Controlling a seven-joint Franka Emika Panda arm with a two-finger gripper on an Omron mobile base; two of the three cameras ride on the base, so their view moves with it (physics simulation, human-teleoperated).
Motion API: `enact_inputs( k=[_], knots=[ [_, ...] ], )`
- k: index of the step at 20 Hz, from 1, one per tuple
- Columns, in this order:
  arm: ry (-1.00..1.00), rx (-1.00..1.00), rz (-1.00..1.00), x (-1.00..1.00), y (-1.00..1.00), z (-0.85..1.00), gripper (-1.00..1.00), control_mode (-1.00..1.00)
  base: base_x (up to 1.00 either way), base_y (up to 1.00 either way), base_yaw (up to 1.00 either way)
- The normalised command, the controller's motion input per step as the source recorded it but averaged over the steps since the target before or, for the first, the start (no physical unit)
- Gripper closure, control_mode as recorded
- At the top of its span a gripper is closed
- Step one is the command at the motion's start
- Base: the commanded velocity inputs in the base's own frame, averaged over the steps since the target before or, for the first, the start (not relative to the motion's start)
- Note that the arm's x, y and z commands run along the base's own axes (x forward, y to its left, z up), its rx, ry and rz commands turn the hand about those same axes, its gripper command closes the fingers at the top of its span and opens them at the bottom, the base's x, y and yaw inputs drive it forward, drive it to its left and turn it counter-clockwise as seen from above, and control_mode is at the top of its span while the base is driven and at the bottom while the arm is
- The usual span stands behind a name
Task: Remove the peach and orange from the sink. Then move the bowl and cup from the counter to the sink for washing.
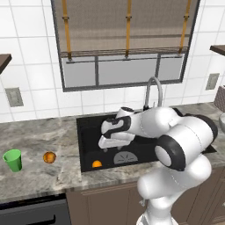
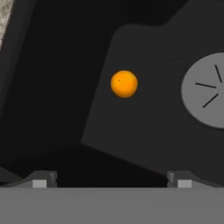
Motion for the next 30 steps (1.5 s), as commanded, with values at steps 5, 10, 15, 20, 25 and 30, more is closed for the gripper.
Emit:
enact_inputs(
  k=[5, 10, 15, 20, 25, 30],
  knots=[
    [-0.01, 0.00, 0.00, 0.12, 0.07, -0.13, -1.00, -1.00, 0.00, 0.00, 0.00],
    [-0.03, 0.00, 0.00, 0.13, 0.08, -0.13, -1.00, -1.00, 0.00, 0.00, 0.00],
    [-0.03, 0.00, 0.00, 0.09, 0.09, -0.13, -1.00, -1.00, 0.00, 0.00, 0.00],
    [-0.01, 0.00, 0.00, 0.10, 0.07, -0.15, -1.00, -1.00, 0.00, 0.00, 0.00],
    [0.00, 0.00, -0.02, 0.08, 0.05, -0.17, -1.00, -1.00, 0.00, 0.00, 0.00],
    [0.00, -0.03, -0.03, 0.11, 0.02, -0.17, -1.00, -1.00, 0.00, 0.00, 0.00]
  ],
)
